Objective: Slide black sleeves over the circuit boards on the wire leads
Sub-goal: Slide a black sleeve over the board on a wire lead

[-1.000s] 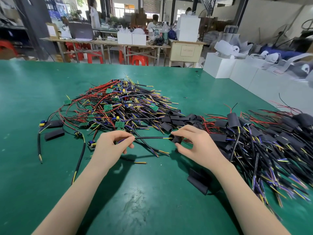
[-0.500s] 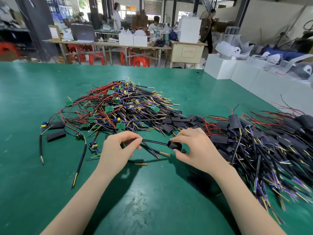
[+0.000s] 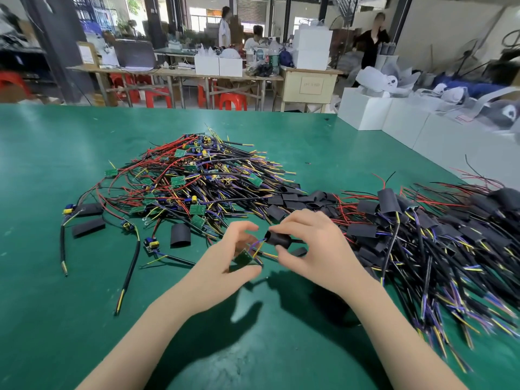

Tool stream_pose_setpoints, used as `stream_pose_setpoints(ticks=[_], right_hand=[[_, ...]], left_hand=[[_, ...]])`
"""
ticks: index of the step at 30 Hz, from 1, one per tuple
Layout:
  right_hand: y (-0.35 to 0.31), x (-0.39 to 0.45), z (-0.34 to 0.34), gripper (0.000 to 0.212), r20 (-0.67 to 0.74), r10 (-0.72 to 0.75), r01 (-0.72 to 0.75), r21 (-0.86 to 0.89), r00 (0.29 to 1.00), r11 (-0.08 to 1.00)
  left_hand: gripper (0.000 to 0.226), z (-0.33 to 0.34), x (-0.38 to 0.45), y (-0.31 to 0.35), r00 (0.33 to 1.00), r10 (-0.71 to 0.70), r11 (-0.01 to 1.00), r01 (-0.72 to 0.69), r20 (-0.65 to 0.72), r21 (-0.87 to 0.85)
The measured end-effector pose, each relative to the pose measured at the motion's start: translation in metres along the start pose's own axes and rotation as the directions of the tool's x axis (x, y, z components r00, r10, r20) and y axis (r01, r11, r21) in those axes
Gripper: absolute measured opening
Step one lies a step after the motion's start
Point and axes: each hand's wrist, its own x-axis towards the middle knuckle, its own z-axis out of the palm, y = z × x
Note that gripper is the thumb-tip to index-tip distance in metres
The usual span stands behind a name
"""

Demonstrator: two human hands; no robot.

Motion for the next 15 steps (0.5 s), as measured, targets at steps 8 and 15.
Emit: stream_pose_setpoints(ticks=[8, 15], right_hand=[[0.006, -0.003, -0.003, 0.022, 0.029, 0.006, -0.006, 0.004, 1.0, 1.0], [-0.002, -0.003, 0.001, 0.025, 0.117, -0.002, -0.009, 0.099, 0.993, 0.995]], left_hand=[[0.018, -0.015, 0.001, -0.002, 0.99, 0.009, 0.99, 0.01, -0.137, 0.141], [0.012, -0.01, 0.003, 0.002, 0.97, 0.035, 0.988, 0.003, -0.24, 0.155]])
